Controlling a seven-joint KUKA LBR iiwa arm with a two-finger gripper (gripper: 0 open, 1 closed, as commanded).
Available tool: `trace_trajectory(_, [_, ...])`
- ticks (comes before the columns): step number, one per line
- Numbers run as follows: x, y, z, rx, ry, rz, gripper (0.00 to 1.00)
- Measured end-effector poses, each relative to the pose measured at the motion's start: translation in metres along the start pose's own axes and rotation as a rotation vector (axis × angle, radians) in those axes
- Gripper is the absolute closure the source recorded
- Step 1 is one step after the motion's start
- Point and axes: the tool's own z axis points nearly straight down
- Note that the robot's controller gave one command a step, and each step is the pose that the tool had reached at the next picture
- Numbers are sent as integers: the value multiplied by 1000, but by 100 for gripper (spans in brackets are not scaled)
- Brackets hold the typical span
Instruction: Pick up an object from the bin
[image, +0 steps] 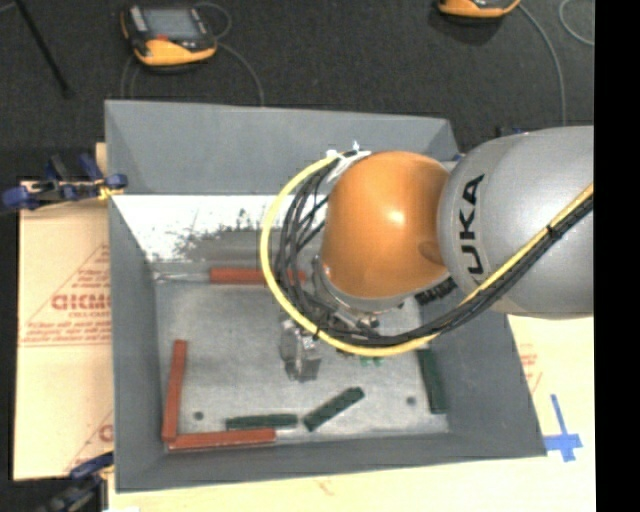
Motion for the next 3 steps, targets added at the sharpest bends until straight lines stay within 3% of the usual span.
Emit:
trace_trajectory(1, [1, 0, 1, -1, 3, 1, 0])
trace_trajectory(2, [1, 0, 1, -1, 3, 1, 0])
trace_trajectory(3, [9, -7, 53, -1, -3, -14, 0])
